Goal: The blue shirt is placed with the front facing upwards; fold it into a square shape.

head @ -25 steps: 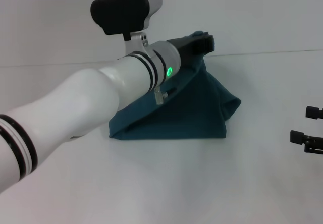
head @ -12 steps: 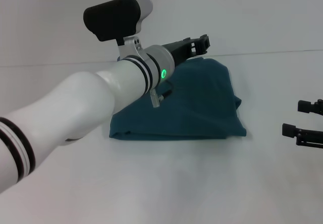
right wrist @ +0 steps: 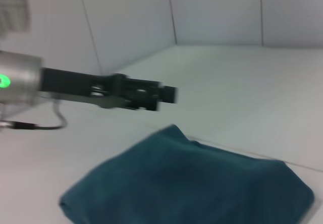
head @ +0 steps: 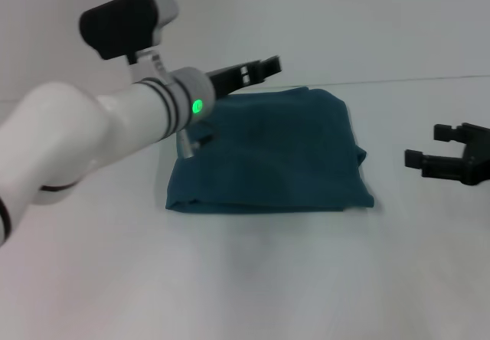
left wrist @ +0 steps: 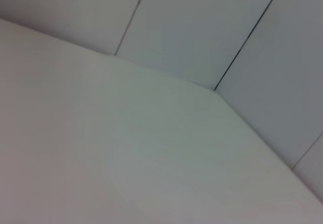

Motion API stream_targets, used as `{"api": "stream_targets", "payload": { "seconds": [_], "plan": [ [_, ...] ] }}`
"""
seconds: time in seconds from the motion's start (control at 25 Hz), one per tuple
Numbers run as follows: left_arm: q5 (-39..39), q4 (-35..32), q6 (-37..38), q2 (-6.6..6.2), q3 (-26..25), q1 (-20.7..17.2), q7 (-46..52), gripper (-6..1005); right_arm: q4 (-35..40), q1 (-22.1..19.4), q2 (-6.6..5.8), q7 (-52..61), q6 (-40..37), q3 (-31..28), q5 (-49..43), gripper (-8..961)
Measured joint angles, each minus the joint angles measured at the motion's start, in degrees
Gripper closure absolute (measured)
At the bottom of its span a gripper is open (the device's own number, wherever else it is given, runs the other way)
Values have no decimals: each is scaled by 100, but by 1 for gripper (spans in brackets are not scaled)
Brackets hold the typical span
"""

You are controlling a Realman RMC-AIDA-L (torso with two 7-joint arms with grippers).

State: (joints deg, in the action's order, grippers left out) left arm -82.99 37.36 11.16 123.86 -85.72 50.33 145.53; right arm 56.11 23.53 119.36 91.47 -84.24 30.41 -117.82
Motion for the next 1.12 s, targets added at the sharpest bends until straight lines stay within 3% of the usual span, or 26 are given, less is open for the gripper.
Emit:
{"api": "stream_targets", "payload": {
  "seconds": [0.08,0.24,0.4,0.52,0.76,0.84,0.88,1.12],
  "plan": [
    [3,-115,550,-1,-683,-58,-805,245,-9,313,7,330,429,119,-354,26],
    [4,-104,1265,-24,-1598,-325,-2062,98,2,558,8,767,844,296,-542,26],
    [4,52,1902,-112,-2254,-634,-2992,82,44,837,0,1374,1237,623,-844,25],
    [4,56,2185,-188,-2422,-734,-3276,71,39,932,10,1548,1426,796,-921,25],
    [244,-601,2412,-479,-2417,-459,-2310,65,15,952,19,1661,1499,952,-891,25],
    [244,-601,2412,-479,-2417,-459,-2310,72,0,952,19,1662,1504,953,-891,25],
    [697,-1009,2435,-569,-2438,-209,-1577,75,-4,948,21,1662,1505,954,-891,25],
    [1111,-1157,2412,-589,-2459,-76,-946,96,-6,930,34,1660,1501,961,-891,25]
  ]
}}
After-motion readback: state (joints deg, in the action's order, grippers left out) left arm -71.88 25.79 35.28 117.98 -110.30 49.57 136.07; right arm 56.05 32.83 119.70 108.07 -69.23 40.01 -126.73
